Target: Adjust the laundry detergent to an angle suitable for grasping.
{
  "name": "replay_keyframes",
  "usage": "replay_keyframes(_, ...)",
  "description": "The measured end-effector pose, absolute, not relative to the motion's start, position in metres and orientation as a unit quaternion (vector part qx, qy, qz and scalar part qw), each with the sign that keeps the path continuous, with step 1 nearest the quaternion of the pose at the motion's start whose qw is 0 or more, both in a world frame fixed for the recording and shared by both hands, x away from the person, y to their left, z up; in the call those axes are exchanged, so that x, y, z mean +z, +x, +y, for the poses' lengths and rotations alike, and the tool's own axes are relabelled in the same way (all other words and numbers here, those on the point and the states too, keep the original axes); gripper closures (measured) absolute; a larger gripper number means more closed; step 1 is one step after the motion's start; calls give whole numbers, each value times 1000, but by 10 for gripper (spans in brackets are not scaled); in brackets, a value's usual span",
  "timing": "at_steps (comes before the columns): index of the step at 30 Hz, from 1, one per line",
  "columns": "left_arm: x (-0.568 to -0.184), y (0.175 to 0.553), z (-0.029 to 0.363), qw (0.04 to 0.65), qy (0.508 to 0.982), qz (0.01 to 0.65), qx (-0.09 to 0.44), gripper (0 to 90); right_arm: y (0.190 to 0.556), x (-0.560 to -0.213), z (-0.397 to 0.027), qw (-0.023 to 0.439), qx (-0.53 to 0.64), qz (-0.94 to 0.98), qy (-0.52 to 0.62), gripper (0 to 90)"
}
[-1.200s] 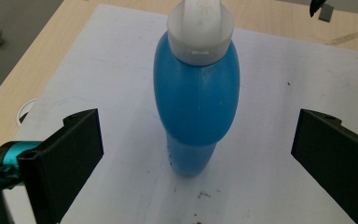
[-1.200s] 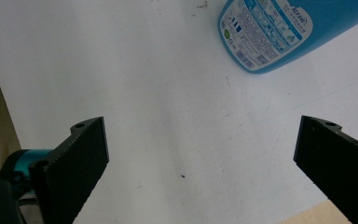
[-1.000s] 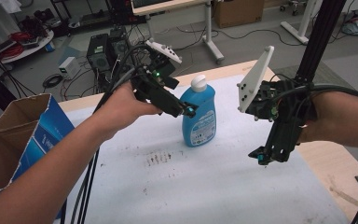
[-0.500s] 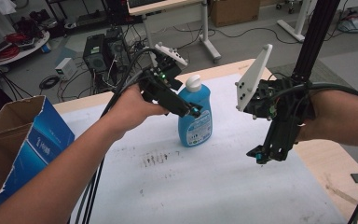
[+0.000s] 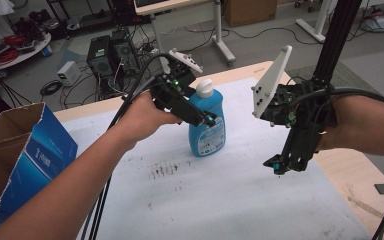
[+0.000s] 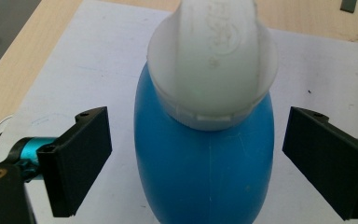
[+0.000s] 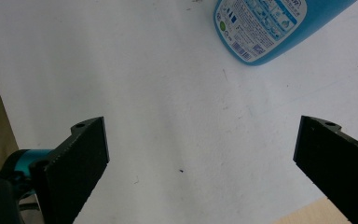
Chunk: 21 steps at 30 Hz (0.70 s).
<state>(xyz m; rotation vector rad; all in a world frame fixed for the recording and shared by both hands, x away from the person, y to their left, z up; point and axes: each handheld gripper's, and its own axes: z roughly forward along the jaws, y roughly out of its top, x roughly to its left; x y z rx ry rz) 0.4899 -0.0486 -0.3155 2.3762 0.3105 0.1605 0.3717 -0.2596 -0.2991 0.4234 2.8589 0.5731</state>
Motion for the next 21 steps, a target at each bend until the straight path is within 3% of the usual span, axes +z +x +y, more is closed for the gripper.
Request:
replay_keyframes(9, -315, 491, -53, 361, 923, 118, 63, 118, 372, -299, -260, 96, 197, 965, 142, 28)
replay_keyframes(21, -319, 493, -56, 355, 926, 111, 55, 239, 373, -301, -262, 94, 198, 965, 146, 30)
